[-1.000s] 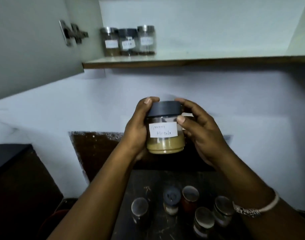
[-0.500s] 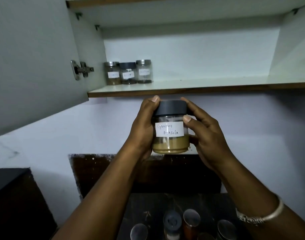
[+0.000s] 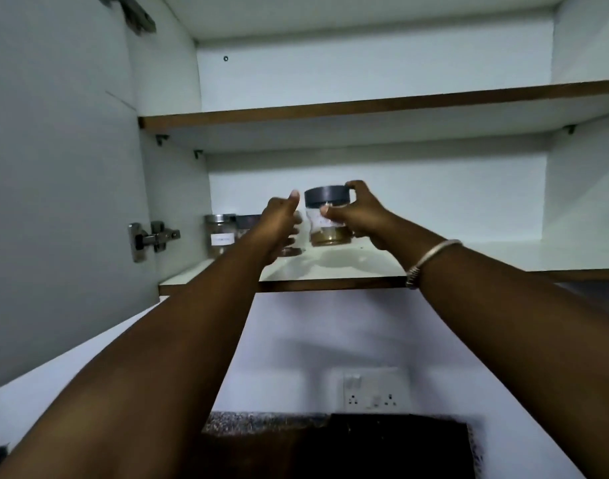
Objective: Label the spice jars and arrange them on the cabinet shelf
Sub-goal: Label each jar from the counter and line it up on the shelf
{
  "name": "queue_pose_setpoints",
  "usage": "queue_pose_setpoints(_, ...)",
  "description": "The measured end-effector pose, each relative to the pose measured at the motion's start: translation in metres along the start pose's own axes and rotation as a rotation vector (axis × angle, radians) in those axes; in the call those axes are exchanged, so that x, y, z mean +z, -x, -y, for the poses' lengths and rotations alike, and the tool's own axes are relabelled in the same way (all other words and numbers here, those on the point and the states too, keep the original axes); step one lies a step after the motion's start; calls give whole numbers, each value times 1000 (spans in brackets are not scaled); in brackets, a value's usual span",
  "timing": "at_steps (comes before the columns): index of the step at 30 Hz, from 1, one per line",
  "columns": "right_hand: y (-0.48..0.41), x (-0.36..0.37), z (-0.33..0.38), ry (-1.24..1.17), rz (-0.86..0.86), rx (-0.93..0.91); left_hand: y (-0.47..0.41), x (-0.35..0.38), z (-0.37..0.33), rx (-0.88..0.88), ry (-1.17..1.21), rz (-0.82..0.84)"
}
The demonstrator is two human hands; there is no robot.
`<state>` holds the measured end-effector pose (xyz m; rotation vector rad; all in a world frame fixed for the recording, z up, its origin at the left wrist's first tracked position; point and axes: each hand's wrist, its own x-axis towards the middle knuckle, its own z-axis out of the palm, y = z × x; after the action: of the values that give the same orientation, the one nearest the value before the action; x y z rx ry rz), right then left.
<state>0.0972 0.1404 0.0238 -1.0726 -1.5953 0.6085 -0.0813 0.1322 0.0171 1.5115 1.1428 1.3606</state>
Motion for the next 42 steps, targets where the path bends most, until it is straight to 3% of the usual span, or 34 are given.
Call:
queue_pose_setpoints(7, -85, 27, -68, 188, 62, 145, -79, -10, 48, -214, 162, -13)
queue_pose_setpoints(12, -118, 35, -79, 284, 122, 165, -109, 11, 57, -255, 212, 40)
queue_pose_setpoints(17, -126, 45, -86, 311, 152, 163, -119, 20, 64, -239, 229, 40)
queue_pose_setpoints(28, -105, 49, -76, 206, 133, 153, -110, 22, 57, -150, 158, -206)
queue_pose_setpoints(32, -72, 35, -44, 97, -79, 138, -66, 7, 40, -88, 190, -166)
queue_pose_setpoints(35, -10, 38, -27, -72, -192, -16, 0, -3, 37, 5, 298, -77)
queue_pose_setpoints(40, 150, 85, -55, -138, -45, -262, 127, -18, 97, 265, 234, 41)
queue_pose_setpoints(42, 208, 117, -91, -117, 69, -269, 172, -22, 147, 262, 175, 16)
